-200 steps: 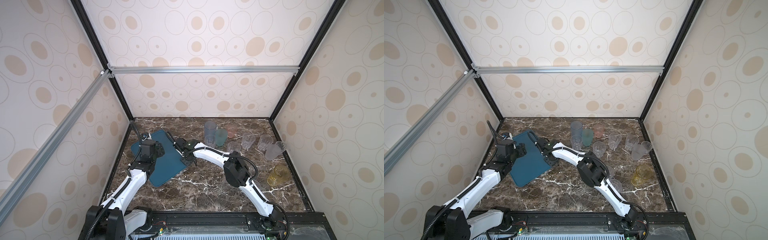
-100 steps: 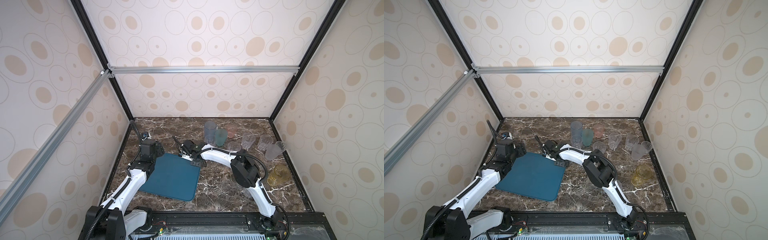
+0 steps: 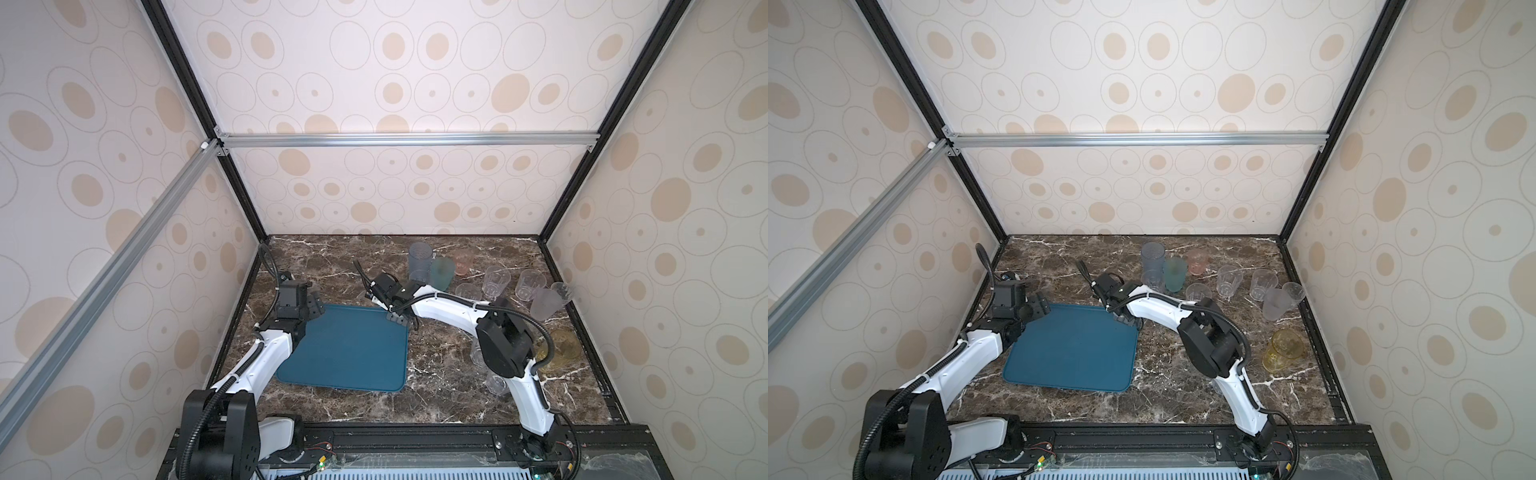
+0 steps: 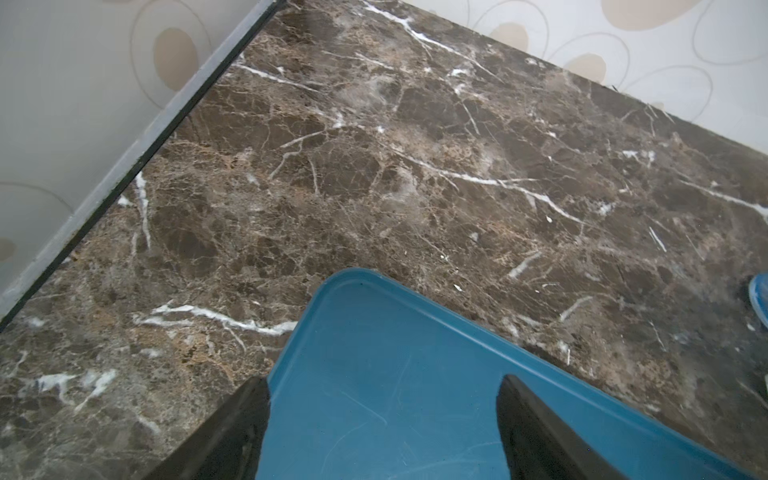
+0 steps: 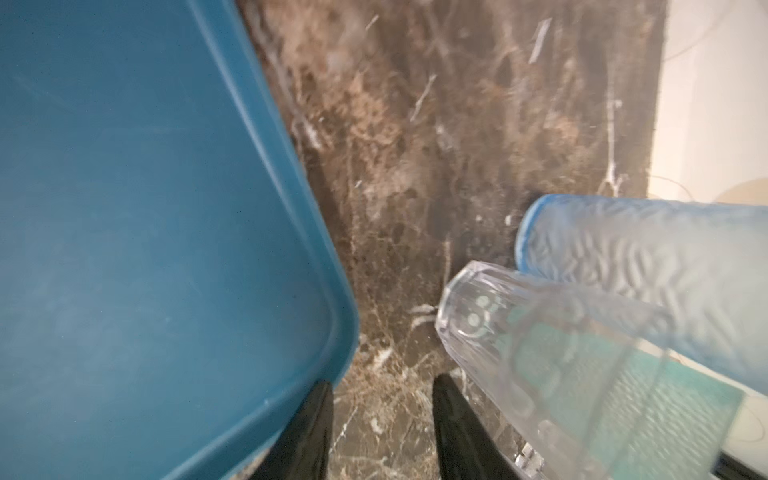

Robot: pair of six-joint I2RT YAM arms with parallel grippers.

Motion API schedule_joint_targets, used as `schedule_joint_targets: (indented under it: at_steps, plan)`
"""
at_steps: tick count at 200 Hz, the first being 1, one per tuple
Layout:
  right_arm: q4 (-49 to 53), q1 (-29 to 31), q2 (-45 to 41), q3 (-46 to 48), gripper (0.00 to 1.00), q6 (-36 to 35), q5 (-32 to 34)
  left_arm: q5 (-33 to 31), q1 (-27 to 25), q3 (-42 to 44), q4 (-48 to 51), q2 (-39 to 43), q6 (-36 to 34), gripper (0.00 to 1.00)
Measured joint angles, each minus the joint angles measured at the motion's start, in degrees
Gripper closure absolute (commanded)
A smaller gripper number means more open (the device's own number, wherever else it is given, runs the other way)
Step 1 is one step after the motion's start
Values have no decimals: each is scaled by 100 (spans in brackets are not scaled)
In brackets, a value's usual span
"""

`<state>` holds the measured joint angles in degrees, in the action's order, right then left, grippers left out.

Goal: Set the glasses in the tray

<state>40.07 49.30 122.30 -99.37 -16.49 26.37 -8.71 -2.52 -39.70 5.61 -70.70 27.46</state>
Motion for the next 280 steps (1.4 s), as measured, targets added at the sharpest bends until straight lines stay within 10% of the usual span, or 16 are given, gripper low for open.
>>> schedule_joint_targets:
  at_steps: [57, 99, 280]
  plan:
    - [695, -26, -1541, 1073, 49, 3932, -997, 61, 444, 225, -74, -4, 310, 7]
    - [629, -129, -1641, 2140, 53, 5488, -1998, 256, 597, 807, -306, -4, 721, 11]
    - [111, -442, -551, 1541, 90, 5845, -2761, 772, -1145, 999, -1294, -245, 1128, 14]
